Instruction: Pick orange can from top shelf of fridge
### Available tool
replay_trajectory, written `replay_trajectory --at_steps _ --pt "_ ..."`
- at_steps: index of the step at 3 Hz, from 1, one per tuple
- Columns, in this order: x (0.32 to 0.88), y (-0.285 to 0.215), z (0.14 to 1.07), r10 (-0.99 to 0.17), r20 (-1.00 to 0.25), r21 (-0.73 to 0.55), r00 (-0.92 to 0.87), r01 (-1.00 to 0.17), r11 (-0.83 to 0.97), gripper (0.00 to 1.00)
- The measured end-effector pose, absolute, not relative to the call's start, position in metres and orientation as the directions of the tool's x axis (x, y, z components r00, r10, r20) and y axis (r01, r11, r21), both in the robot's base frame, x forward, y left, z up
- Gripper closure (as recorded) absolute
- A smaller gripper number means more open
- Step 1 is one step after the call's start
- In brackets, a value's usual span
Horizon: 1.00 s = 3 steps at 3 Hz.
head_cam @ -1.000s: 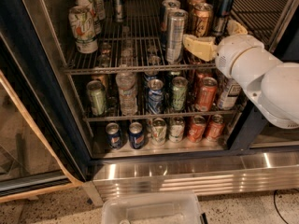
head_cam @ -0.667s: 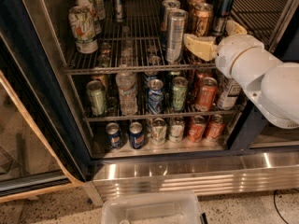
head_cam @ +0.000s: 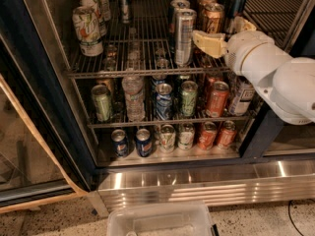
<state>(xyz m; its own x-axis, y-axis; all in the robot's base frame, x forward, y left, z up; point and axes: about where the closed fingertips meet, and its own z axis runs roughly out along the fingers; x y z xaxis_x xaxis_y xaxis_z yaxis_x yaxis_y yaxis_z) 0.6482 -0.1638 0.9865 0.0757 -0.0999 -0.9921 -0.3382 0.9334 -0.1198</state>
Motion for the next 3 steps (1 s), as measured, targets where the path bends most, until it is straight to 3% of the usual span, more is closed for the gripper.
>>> replay_trajectory --at_steps 3 --pt "0.6744 -0.1709 0.9986 -0.113 -0.988 -0.141 0.107 -0.309 0.941 0.27"
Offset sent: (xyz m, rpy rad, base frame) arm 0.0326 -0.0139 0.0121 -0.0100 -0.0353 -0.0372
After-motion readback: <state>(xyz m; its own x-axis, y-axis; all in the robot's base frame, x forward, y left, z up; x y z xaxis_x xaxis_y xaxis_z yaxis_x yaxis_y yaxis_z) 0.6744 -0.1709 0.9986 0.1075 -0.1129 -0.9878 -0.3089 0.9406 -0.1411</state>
